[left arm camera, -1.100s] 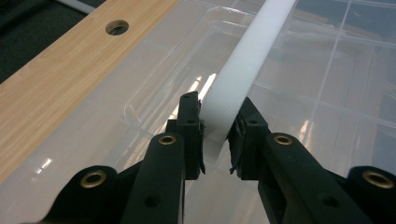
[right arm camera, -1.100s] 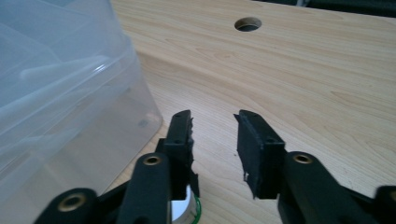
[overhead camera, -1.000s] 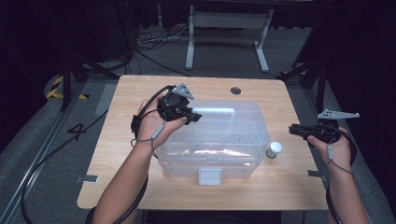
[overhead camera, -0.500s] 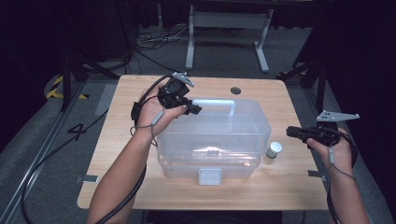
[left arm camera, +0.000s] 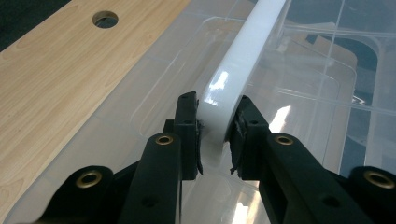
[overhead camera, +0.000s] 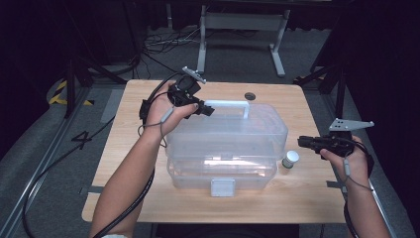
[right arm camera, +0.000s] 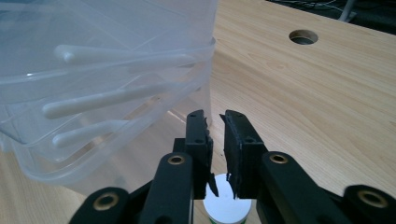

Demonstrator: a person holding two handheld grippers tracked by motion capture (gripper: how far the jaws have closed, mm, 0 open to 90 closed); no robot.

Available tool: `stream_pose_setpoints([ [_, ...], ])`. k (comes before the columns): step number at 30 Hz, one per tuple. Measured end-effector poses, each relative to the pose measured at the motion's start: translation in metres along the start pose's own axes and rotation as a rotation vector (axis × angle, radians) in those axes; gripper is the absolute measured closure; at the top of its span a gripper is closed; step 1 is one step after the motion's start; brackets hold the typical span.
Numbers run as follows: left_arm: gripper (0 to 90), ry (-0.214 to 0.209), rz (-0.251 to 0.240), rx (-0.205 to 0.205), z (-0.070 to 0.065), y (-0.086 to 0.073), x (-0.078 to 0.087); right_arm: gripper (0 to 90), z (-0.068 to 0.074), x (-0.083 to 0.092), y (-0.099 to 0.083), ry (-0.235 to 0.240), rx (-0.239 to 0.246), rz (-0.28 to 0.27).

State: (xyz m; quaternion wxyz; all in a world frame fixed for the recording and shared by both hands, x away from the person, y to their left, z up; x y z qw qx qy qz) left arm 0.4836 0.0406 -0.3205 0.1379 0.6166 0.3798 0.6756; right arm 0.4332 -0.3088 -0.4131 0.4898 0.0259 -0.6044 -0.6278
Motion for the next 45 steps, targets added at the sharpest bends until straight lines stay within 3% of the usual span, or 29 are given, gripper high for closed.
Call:
stream_pose_setpoints([
  [5, 74.6, -0.006, 0.0, 0.005, 0.005, 0.004, 0.001, 80.3, 0.002, -0.002, -0.001, 0.012, 0.003, 0.001],
  [11, 74.7, -0.019, -0.006, 0.012, 0.007, 0.005, 0.002, 82.2, 0.012, -0.002, 0.0, 0.036, 0.042, 0.011],
  [14, 74.6, -0.021, -0.008, 0.015, 0.008, 0.006, 0.002, 87.1, 0.025, -0.002, -0.001, 0.102, 0.078, 0.039],
  [17, 74.6, -0.023, -0.01, 0.016, 0.008, 0.006, 0.002, 89.0, 0.034, -0.003, -0.002, 0.134, 0.121, 0.06],
  [18, 74.6, -0.025, -0.011, 0.017, 0.009, 0.006, 0.002, 89.0, 0.034, -0.003, -0.002, 0.134, 0.121, 0.06],
  [20, 74.7, -0.024, -0.013, 0.018, 0.009, 0.006, 0.002, 90.0, 0.047, -0.004, 0.0, 0.212, 0.129, 0.044],
  [21, 74.7, -0.024, -0.013, 0.017, 0.009, 0.006, 0.002, 90.0, 0.05, -0.004, 0.0, 0.228, 0.128, 0.042],
  [28, 74.7, -0.028, -0.015, 0.021, 0.009, 0.007, 0.002, 90.0, 0.068, -0.011, 0.0, 0.3, 0.151, 0.058],
  [34, 74.6, -0.037, -0.017, 0.023, 0.01, 0.007, 0.002, 90.0, 0.074, -0.013, 0.002, 0.322, 0.152, 0.044],
  [45, 74.5, -0.03, -0.014, 0.019, 0.01, 0.007, 0.002, 90.0, 0.075, -0.013, 0.003, 0.319, 0.15, 0.042],
])
Point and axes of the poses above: each handheld gripper's, and its own axes: x roughly backward along the jaws, y roughly out of its top, z roughly to its left, the point moved 8 cm from there along -x, roughly forward along the jaws, and after that the axes turned 10 degrees about -x, right-handed, at the moved point
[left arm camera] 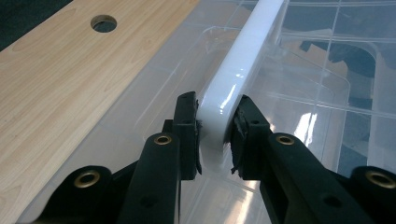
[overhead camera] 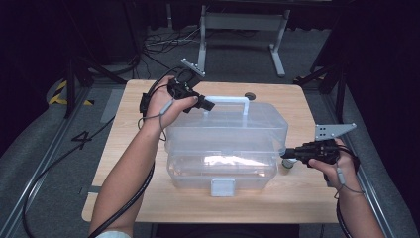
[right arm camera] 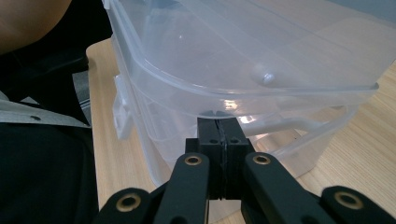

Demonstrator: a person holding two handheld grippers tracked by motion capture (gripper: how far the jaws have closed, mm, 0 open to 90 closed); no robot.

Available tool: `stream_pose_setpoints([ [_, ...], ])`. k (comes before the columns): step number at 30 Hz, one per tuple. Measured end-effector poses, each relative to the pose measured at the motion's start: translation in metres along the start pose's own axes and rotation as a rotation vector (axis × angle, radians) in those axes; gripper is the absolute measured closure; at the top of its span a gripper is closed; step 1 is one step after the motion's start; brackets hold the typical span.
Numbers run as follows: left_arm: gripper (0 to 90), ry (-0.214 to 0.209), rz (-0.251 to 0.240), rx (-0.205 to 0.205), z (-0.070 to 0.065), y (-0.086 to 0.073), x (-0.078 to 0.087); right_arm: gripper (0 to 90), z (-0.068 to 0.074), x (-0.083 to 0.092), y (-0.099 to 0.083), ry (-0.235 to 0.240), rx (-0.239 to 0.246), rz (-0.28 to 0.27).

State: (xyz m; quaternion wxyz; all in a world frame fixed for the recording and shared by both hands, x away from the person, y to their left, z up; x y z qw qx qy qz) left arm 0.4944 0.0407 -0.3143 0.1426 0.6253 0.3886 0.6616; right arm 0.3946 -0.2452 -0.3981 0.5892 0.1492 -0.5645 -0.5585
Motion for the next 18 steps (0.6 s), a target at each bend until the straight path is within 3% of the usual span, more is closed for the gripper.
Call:
stream_pose_setpoints([
  [7, 74.1, -0.006, -0.008, -0.017, -0.001, -0.002, 0.001, 90.0, 0.0, 0.0, -0.001, -0.006, 0.006, 0.007],
  [9, 68.7, 0.013, -0.023, -0.022, -0.001, -0.002, 0.005, 90.0, 0.0, 0.0, -0.001, -0.013, 0.008, 0.019],
  [11, 66.9, 0.011, -0.043, -0.019, -0.002, -0.002, 0.012, 90.0, 0.0, 0.0, -0.001, -0.013, 0.006, 0.02],
  [18, 67.8, 0.064, -0.121, -0.033, -0.006, -0.007, 0.045, 90.0, -0.002, -0.001, 0.0, -0.019, 0.007, 0.031],
])
Point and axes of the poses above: each handheld gripper's, and its own axes: x roughly backward along the jaws, y roughly out of its top, z roughly to its left, the point moved 8 cm from there along -x, roughly forward along the jaws, and after that the axes turned 10 degrees about -x, right-handed, at the moved point
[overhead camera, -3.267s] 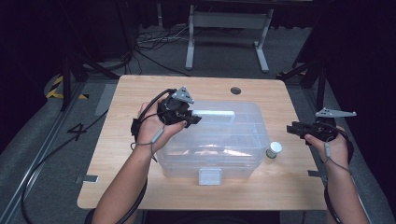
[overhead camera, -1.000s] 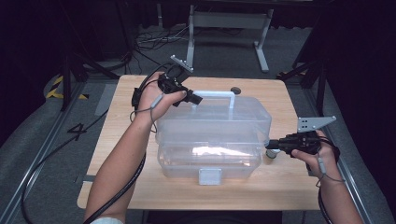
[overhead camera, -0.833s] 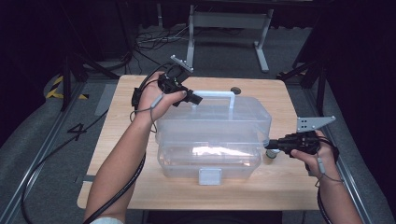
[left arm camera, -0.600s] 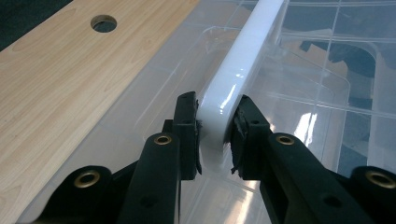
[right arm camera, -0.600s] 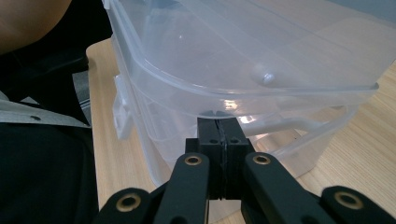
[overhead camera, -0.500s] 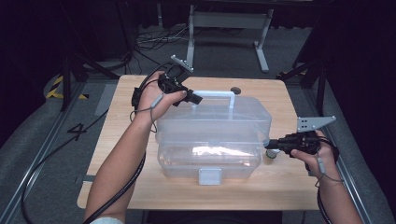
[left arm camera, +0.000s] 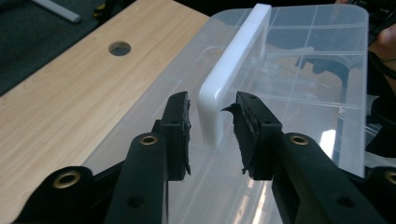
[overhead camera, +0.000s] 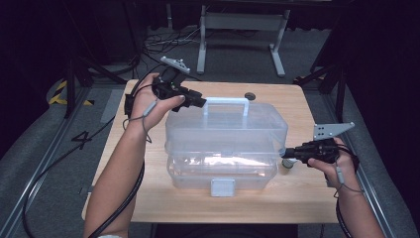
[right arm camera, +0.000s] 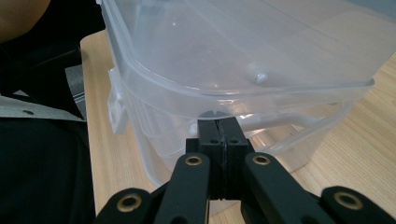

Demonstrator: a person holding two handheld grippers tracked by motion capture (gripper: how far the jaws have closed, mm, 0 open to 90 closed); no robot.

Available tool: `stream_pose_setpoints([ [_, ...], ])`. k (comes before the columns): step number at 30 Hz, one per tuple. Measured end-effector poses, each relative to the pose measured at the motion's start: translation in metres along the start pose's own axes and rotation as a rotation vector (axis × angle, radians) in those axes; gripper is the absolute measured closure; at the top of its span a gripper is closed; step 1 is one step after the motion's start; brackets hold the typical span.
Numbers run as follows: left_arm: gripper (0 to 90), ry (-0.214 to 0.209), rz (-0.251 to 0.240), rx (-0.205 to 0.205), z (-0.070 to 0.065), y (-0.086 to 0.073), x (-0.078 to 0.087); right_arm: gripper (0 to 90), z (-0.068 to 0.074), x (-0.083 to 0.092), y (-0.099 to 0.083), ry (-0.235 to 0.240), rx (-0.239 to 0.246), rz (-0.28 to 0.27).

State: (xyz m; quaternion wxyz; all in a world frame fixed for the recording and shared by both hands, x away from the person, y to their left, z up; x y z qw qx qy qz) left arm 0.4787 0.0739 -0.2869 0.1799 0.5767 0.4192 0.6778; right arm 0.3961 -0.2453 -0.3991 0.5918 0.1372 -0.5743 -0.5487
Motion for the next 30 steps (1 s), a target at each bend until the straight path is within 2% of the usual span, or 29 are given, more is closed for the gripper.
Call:
stream_pose_setpoints([
  [3, 78.4, 0.038, -0.041, -0.003, 0.0, -0.002, 0.013, 90.0, 0.0, 0.001, 0.002, -0.011, 0.009, -0.004],
  [4, 82.4, 0.038, -0.041, -0.003, 0.0, -0.002, 0.013, 90.0, 0.0, 0.001, 0.002, -0.011, 0.009, -0.004],
  [5, 82.4, 0.05, -0.054, -0.004, 0.001, -0.004, 0.021, 90.0, 0.0, 0.001, 0.002, -0.012, 0.012, -0.005],
  [7, 89.5, 0.066, -0.056, -0.005, 0.0, -0.009, 0.027, 90.0, 0.0, 0.002, 0.005, -0.022, 0.017, -0.013],
  [18, 89.8, 0.119, -0.113, 0.024, -0.003, -0.027, 0.046, 90.0, -0.003, 0.009, 0.018, -0.054, 0.038, -0.078],
  [22, 89.6, 0.124, -0.104, 0.033, -0.008, -0.035, 0.051, 90.0, -0.006, 0.01, 0.024, -0.053, 0.035, -0.097],
  [23, 89.6, 0.142, -0.113, 0.034, -0.009, -0.036, 0.053, 90.0, -0.007, 0.011, 0.025, -0.055, 0.035, -0.101],
  [25, 89.6, 0.151, -0.121, 0.036, -0.01, -0.037, 0.055, 90.0, -0.008, 0.011, 0.028, -0.055, 0.034, -0.109],
  [28, 89.8, 0.186, -0.148, 0.04, -0.012, -0.039, 0.067, 90.0, -0.009, 0.011, 0.031, -0.056, 0.037, -0.099],
  [30, 89.8, 0.196, -0.145, 0.037, -0.015, -0.041, 0.073, 90.0, -0.009, 0.009, 0.033, -0.052, 0.038, -0.105],
])
Point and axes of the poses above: each handheld gripper's, and its own axes: x roughly backward along the jaws, y roughly out of its top, z roughly to its left, the point moved 8 cm from there along -x, roughly forward along the jaws, and after that the axes turned 10 degrees about -x, right-handed, at the moved point
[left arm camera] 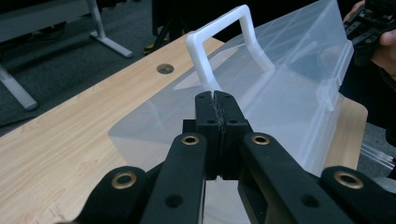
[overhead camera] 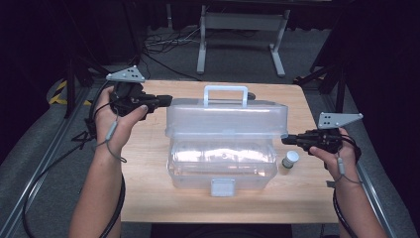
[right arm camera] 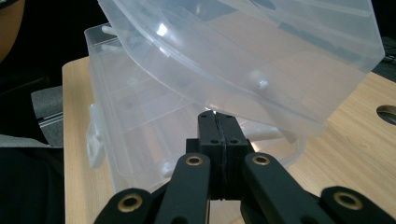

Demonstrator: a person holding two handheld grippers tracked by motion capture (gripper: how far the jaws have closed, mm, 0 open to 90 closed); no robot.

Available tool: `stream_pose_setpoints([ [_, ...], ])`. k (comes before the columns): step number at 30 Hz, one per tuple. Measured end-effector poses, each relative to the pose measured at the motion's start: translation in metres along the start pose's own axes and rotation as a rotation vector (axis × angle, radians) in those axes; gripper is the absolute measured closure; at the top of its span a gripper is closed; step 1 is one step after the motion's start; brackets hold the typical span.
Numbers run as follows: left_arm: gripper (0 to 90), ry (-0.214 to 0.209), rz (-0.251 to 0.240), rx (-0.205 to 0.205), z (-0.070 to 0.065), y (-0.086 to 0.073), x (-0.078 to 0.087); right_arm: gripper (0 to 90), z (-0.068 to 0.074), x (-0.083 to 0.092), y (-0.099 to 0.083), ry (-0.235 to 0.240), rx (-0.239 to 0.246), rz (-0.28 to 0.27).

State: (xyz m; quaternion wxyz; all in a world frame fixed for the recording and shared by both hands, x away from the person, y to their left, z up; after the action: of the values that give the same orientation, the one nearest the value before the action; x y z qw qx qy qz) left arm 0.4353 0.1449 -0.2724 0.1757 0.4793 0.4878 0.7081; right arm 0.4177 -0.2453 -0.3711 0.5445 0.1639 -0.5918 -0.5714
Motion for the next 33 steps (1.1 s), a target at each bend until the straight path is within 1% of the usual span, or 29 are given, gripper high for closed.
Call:
stream_pose_setpoints([
  [4, 89.8, 0.019, 0.013, -0.01, -0.006, -0.006, 0.007, 90.0, -0.002, -0.001, 0.006, -0.005, 0.008, -0.016],
  [8, 89.8, 0.023, 0.019, -0.006, -0.011, -0.013, 0.011, 90.0, -0.005, -0.001, 0.011, -0.008, 0.003, -0.034],
  [11, 89.8, 0.02, 0.025, 0.0, -0.018, -0.023, 0.014, 90.0, -0.007, -0.001, 0.017, -0.023, 0.002, -0.054],
  [12, 89.8, 0.02, 0.025, 0.0, -0.018, -0.023, 0.014, 90.0, -0.008, -0.001, 0.018, -0.026, 0.005, -0.061],
  [13, 89.8, 0.014, 0.033, -0.003, -0.024, -0.028, 0.013, 90.0, -0.009, -0.001, 0.02, -0.028, 0.0, -0.066],
  [14, 89.8, 0.011, 0.037, -0.005, -0.027, -0.031, 0.012, 90.0, -0.01, -0.001, 0.021, -0.029, 0.0, -0.073],
  [15, 89.7, 0.011, 0.037, -0.005, -0.027, -0.031, 0.012, 90.0, -0.01, -0.001, 0.021, -0.029, 0.0, -0.073],
  [17, 89.4, 0.006, 0.037, -0.009, -0.033, -0.036, 0.009, 90.0, -0.012, -0.002, 0.024, -0.034, -0.006, -0.091],
  [21, 89.5, 0.004, 0.031, -0.01, -0.039, -0.039, 0.003, 90.0, -0.014, -0.002, 0.027, -0.049, -0.015, -0.112],
  [23, 89.5, -0.009, 0.035, -0.014, -0.042, -0.042, -0.001, 90.0, -0.014, -0.003, 0.029, -0.056, -0.013, -0.12],
  [25, 88.3, -0.021, 0.028, -0.03, -0.044, -0.043, -0.007, 90.0, -0.015, -0.003, 0.029, -0.058, -0.015, -0.129],
  [26, 85.7, -0.027, 0.022, -0.037, -0.045, -0.044, -0.01, 90.0, -0.015, -0.002, 0.03, -0.057, -0.017, -0.131],
  [27, 84.6, -0.025, 0.011, -0.038, -0.044, -0.045, -0.013, 90.0, -0.015, -0.003, 0.03, -0.061, -0.016, -0.132],
  [28, 85.2, -0.018, 0.008, -0.031, -0.044, -0.046, -0.015, 90.0, -0.015, -0.003, 0.03, -0.063, -0.015, -0.132],
  [30, 87.6, -0.015, -0.001, -0.019, -0.041, -0.047, -0.019, 90.0, -0.014, -0.003, 0.03, -0.067, -0.014, -0.132],
  [31, 88.2, -0.015, -0.001, -0.019, -0.041, -0.047, -0.019, 90.0, -0.014, -0.003, 0.03, -0.07, -0.013, -0.134],
  [32, 88.3, 0.015, -0.015, -0.012, -0.036, -0.049, -0.024, 90.0, -0.014, -0.003, 0.03, -0.072, -0.011, -0.137],
  [33, 88.0, 0.032, -0.018, -0.016, -0.034, -0.049, -0.025, 90.0, -0.014, -0.003, 0.03, -0.072, -0.011, -0.138],
])
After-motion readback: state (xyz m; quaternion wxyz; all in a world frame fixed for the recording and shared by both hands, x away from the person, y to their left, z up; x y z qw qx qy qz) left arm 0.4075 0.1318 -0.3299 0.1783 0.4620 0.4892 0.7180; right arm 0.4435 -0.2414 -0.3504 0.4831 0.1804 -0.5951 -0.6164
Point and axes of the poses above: each handheld gripper's, and its own axes: x roughly backward along the jaws, y roughly out of its top, z roughly to its left, the point moved 8 cm from there along -x, roughly forward along the jaws, and after that the axes turned 10 degrees about -x, right-handed, at the moved point
